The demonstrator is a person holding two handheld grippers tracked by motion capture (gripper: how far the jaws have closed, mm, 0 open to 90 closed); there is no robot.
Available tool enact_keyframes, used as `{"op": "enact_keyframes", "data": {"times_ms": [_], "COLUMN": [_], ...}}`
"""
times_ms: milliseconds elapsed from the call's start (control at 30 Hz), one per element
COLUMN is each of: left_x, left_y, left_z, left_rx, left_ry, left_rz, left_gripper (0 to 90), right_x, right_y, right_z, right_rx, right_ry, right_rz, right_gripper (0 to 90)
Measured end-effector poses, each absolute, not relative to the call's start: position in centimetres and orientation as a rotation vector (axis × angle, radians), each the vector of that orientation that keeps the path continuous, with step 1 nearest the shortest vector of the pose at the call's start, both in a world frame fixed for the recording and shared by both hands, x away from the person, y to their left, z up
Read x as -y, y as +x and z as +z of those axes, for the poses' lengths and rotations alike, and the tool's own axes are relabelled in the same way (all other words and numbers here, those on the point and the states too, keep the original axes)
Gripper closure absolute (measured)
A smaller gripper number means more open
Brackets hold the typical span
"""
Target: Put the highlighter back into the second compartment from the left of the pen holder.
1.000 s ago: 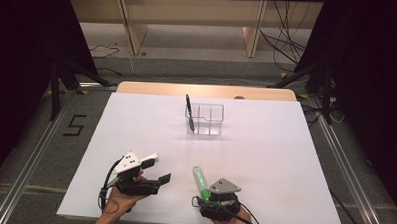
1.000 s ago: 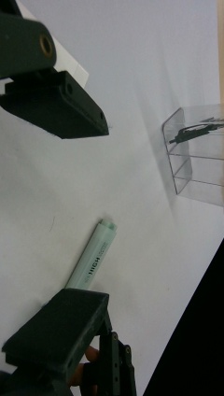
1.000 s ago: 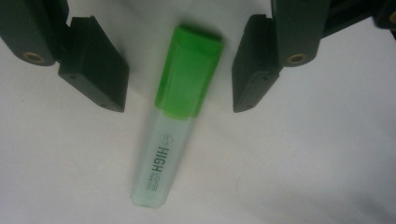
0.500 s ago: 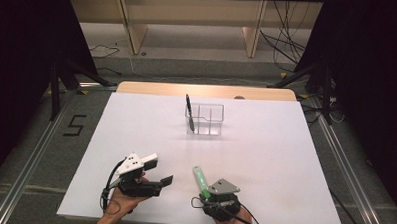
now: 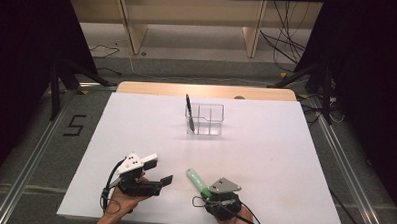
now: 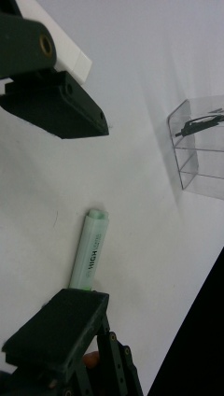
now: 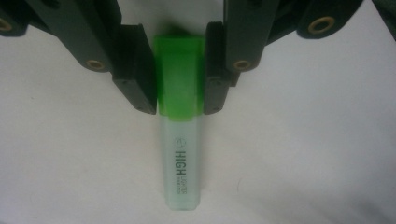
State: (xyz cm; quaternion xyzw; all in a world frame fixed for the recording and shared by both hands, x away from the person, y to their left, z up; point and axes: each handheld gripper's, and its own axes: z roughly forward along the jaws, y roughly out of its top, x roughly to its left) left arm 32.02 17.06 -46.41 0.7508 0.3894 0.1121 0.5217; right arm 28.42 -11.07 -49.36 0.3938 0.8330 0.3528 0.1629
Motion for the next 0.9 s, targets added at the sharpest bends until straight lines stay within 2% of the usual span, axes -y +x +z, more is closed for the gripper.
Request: {"op": "enact_keyframes", "data": {"times_ms": [533, 900], "left_x": [-17.2, -16.8], "left_y": [32.2, 31.8], "left_z": [-46.5, -46.1], "left_rx": [-0.948, -0.947], "left_ry": [1.792, 1.747], "left_rz": [0.264, 0.189], "left_gripper": [16.2, 16.5], "right_x": [11.9, 13.0], "right_y": [28.5, 28.2], "right_z": [-48.4, -47.2], "right_rx": [-2.337, -2.214], "right_ry": [1.111, 1.081], "right_rz": [1.088, 1.200], "right_gripper": [67.6, 67.6]}}
